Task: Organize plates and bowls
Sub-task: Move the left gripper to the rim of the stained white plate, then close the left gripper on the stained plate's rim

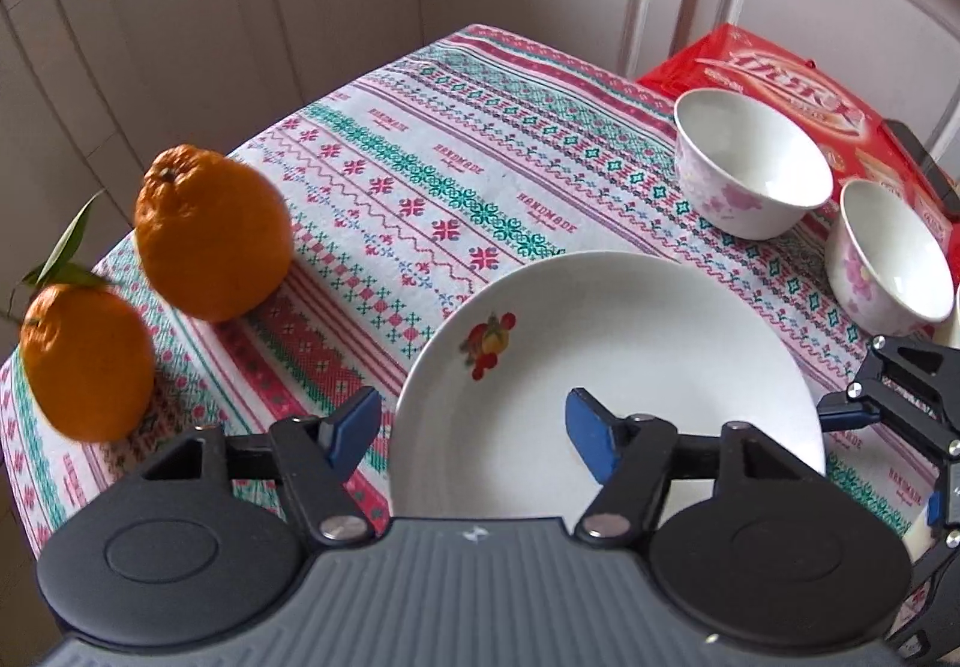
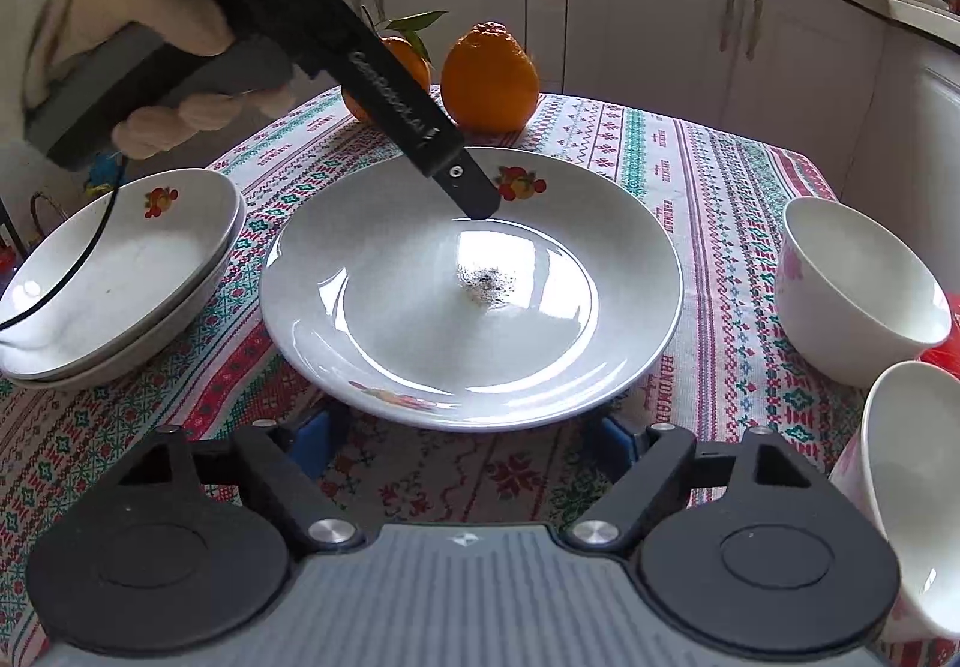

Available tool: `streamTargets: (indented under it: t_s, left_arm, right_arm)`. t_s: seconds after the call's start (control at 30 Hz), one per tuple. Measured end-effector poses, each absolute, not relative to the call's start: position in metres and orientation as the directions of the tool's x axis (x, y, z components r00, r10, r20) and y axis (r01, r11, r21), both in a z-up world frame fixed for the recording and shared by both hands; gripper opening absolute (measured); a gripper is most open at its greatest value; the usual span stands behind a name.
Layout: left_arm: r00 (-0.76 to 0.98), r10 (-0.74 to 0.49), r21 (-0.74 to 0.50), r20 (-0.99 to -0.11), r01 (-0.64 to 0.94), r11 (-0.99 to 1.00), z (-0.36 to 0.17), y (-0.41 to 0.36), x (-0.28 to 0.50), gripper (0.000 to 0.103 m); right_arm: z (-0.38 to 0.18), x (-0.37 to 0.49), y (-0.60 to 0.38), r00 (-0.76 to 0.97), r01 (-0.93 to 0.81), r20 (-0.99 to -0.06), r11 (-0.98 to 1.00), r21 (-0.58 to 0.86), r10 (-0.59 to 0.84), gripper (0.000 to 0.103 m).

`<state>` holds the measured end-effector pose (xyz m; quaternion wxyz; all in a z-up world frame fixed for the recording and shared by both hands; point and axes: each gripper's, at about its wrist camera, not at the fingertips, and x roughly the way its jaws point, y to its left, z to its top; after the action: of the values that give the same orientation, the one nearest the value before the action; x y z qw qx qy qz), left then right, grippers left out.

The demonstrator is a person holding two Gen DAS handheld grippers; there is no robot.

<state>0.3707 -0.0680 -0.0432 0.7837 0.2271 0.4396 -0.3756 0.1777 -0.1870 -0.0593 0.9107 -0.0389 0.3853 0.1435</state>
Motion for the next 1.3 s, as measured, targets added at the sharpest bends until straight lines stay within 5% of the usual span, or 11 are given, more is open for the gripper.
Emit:
streamTargets:
  t_s: [0.43,1.3]
  left_arm:
    - [0.154,-0.337,-0.035,-0.929,0.869,0.494,-0.051,-0.085,0.397,0.057]
    - [0.134,-0.371,-0.067,-0.919,0.874,0.482,-0.044,-0.077,0.385,0.057]
  right_arm:
    - [-0.059,0.179,-0.188,0.664,-0.302,-0.709,0.953,0.037,0.238,0.087]
    - [-0.052,0.172,-0.186,0.640,-0.325,-0.729,0.945,0.031,0.244,0.085]
